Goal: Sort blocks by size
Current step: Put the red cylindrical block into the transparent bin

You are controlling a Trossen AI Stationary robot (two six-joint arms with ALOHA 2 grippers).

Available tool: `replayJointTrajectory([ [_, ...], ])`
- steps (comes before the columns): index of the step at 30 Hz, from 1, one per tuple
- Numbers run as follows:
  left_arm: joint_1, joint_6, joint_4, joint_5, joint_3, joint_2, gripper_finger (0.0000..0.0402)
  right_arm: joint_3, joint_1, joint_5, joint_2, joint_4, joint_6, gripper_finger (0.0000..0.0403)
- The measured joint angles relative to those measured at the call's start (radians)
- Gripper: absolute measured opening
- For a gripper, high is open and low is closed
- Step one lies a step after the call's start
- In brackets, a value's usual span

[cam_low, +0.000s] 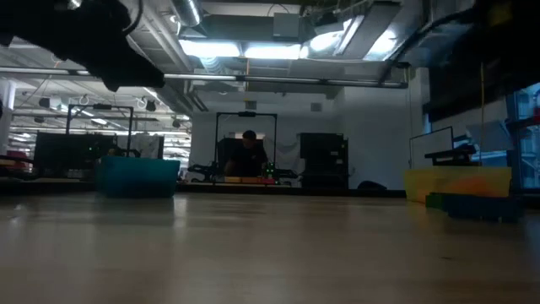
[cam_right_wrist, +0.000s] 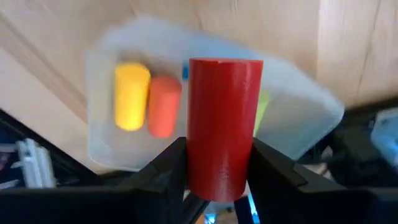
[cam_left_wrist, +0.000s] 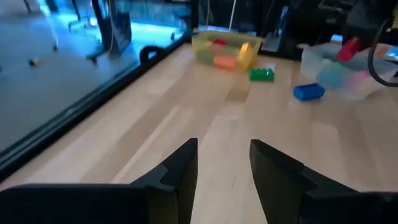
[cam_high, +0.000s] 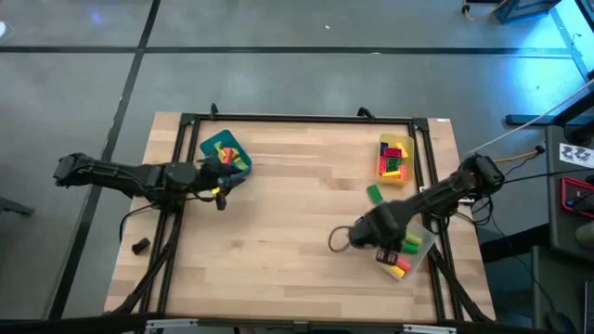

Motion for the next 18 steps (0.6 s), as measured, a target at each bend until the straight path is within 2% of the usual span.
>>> replayJointTrajectory([
  [4,0.000,0.037,0.111,0.001,-0.100,-0.109,0.0131,-0.020,0.100,-0.030,0.000,-0.013,0.067,0.0142],
  [9,0.000,0.044,0.115,0.001,-0.177,-0.225,0.0130,-0.032,0.205,-0.051,0.000,-0.020,0.120,0.0141],
  [14,0.000,0.032,0.119,0.001,-0.224,-0.297,0.0130,-0.033,0.263,0.030,0.000,-0.011,0.122,0.0164],
  [18,0.000,0.033,0.121,0.001,-0.246,-0.321,0.0130,-0.033,0.273,0.037,0.000,-0.011,0.121,0.0188],
])
